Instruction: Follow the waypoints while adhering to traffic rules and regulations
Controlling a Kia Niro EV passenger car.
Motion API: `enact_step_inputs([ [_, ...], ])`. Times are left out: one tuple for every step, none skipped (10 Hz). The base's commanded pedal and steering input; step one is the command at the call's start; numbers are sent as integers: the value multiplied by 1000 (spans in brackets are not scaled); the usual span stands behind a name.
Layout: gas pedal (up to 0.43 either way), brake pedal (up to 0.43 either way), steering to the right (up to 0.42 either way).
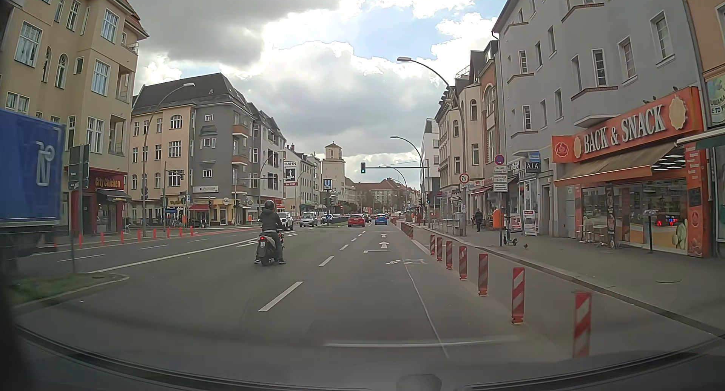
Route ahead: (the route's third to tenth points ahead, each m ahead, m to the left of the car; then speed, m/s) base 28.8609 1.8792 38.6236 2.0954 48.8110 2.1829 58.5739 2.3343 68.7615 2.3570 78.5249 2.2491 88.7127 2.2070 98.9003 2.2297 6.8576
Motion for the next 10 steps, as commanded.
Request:
enact_step_inputs([
  [28, 30, -5],
  [28, 30, -5],
  [28, 30, -6],
  [28, 30, -6],
  [28, 37, -5],
  [28, 30, -5],
  [28, 30, -5],
  [28, 30, -6],
  [28, 30, -5],
  [28, 37, -5],
])
